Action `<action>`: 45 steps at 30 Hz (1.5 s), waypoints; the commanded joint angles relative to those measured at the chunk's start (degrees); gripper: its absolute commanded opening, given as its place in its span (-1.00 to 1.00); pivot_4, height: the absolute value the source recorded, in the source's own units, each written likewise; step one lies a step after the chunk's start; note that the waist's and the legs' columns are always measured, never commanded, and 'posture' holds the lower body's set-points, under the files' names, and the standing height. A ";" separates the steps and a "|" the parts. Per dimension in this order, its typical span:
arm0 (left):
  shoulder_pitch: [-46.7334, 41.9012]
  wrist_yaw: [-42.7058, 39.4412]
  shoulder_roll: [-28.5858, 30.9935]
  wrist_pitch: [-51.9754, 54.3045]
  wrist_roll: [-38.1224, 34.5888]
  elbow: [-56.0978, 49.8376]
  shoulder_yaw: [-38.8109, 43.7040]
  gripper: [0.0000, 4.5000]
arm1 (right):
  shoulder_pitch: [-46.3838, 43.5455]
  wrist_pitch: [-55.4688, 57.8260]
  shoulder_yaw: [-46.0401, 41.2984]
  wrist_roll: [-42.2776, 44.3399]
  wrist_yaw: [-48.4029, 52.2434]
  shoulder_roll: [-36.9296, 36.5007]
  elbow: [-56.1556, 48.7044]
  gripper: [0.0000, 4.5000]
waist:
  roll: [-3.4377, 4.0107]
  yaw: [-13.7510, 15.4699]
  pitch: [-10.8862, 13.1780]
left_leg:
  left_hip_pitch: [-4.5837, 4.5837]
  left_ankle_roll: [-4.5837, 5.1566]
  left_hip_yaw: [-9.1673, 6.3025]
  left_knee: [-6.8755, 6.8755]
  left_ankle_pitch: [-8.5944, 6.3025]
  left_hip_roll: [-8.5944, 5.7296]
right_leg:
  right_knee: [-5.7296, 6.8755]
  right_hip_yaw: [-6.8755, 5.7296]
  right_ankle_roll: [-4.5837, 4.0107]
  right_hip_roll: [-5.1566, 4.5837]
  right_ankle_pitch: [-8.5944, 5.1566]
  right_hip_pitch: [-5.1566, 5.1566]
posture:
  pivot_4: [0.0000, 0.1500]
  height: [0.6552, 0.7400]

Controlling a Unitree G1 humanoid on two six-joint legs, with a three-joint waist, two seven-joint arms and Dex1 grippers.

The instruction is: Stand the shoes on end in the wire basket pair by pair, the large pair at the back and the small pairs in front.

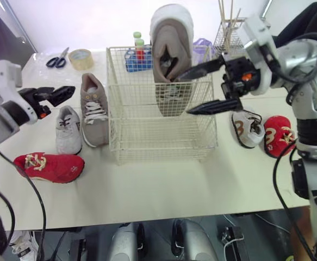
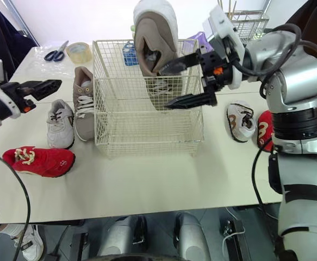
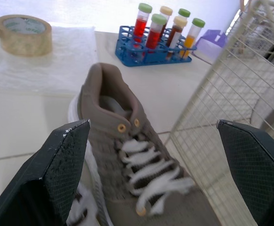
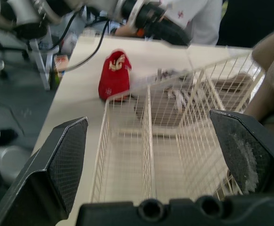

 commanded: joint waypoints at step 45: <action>-33.67 -8.62 -13.82 -24.87 29.96 6.94 9.78 -1.00 | 7.89 8.87 -9.10 10.40 -15.27 -4.09 -14.20 1.00 | -0.79 -0.22 0.25 | -0.08 0.11 0.16 0.09 -0.04 0.14 | 0.06 0.11 0.04 -0.17 0.01 -0.10 | 1.00 1.00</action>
